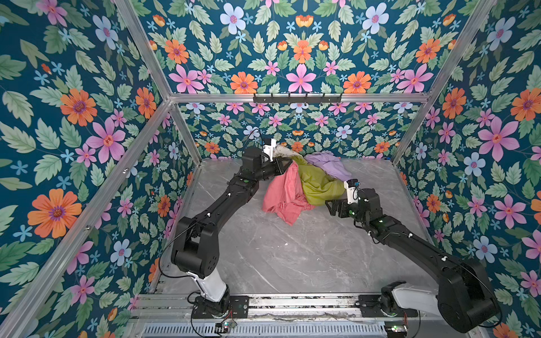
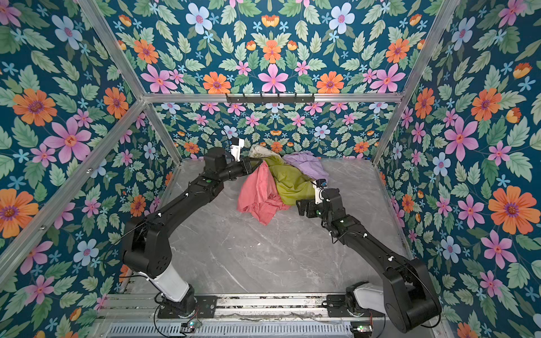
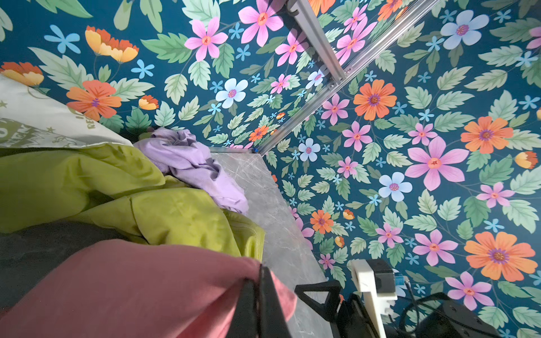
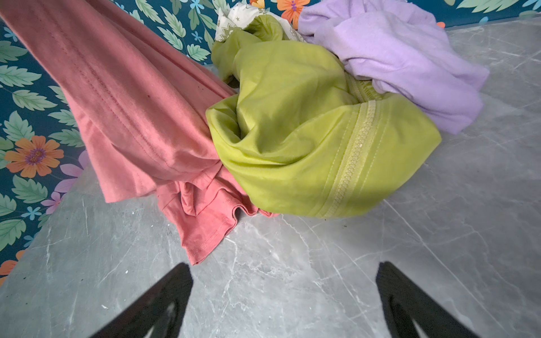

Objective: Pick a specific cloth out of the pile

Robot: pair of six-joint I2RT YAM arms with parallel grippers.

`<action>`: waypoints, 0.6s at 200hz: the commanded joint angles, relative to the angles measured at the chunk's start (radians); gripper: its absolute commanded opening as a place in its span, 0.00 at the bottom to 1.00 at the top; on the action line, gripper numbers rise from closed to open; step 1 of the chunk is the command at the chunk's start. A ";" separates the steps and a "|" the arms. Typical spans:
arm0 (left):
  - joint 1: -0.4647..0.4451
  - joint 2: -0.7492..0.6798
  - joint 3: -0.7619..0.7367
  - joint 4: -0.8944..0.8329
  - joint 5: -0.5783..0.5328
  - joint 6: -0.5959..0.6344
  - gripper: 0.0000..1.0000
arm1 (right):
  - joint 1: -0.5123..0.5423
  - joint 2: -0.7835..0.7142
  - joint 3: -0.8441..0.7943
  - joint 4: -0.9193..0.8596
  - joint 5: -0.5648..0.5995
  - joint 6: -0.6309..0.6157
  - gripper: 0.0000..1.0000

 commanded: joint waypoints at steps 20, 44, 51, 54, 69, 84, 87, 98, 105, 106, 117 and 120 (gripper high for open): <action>-0.001 -0.041 0.006 0.033 0.003 0.006 0.00 | 0.001 -0.004 -0.010 -0.004 0.014 -0.001 0.99; -0.001 -0.058 0.000 0.026 -0.006 0.014 0.00 | 0.004 -0.004 -0.010 -0.004 0.011 -0.003 0.99; -0.001 -0.061 -0.002 0.027 -0.007 0.014 0.00 | 0.005 -0.006 -0.010 -0.008 0.010 -0.003 0.99; -0.001 -0.061 -0.002 0.028 -0.006 0.013 0.00 | 0.005 -0.007 -0.010 -0.008 0.009 -0.004 0.99; -0.001 -0.066 -0.003 0.028 -0.005 0.013 0.00 | 0.015 -0.015 -0.008 -0.010 0.012 -0.007 0.99; -0.002 -0.071 -0.005 0.028 -0.007 0.014 0.00 | 0.040 -0.023 -0.009 -0.012 0.025 -0.012 0.99; -0.001 -0.072 -0.006 0.027 -0.007 0.014 0.00 | 0.048 -0.024 -0.010 -0.011 0.029 -0.014 0.99; -0.001 -0.078 -0.008 0.028 -0.009 0.014 0.00 | 0.083 -0.027 -0.013 -0.004 0.045 -0.019 0.99; -0.001 -0.080 -0.011 0.028 -0.010 0.014 0.00 | 0.107 -0.023 -0.014 0.002 0.056 -0.021 0.98; -0.001 -0.081 -0.011 0.028 -0.011 0.014 0.00 | 0.110 -0.023 -0.014 0.003 0.058 -0.021 0.98; -0.001 -0.084 -0.016 0.029 -0.012 0.015 0.00 | 0.153 -0.009 -0.014 0.015 0.075 -0.026 0.95; -0.001 -0.084 -0.017 0.029 -0.013 0.015 0.00 | 0.162 -0.003 -0.013 0.020 0.081 -0.026 0.95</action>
